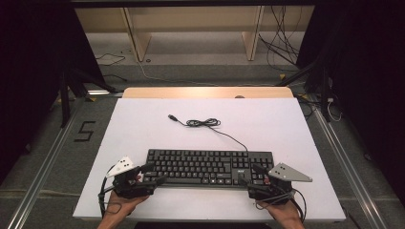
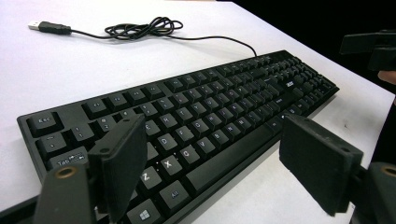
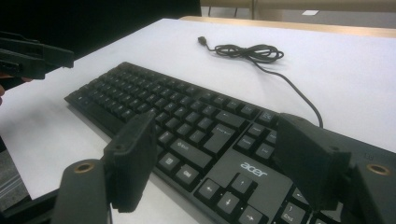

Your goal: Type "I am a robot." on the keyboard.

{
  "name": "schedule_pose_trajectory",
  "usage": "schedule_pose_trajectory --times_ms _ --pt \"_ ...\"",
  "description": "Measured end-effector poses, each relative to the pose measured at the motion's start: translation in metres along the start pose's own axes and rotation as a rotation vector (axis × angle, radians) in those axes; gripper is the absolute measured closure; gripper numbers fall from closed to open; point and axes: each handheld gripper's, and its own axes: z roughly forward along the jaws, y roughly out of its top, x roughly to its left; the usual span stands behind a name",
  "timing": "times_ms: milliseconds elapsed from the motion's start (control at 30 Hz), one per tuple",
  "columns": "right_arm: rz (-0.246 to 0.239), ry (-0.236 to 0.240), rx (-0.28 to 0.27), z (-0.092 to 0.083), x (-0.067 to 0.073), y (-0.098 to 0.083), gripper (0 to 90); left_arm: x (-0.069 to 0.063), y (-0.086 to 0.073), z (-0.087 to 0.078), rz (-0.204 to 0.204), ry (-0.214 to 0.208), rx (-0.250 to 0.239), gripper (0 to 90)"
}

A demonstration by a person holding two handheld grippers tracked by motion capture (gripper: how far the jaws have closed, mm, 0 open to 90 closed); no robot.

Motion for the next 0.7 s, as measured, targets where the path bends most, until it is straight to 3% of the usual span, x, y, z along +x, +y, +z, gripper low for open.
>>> schedule_pose_trajectory --times_ms 367,700 --pt "0.019 0.026 0.014 0.007 0.003 0.003 31.5 0.002 0.0 0.0 0.001 0.013 0.007 23.4" --pt "0.009 0.086 0.037 0.031 0.015 0.018 32.4 0.007 0.0 0.001 -0.015 0.046 0.022 25.2"
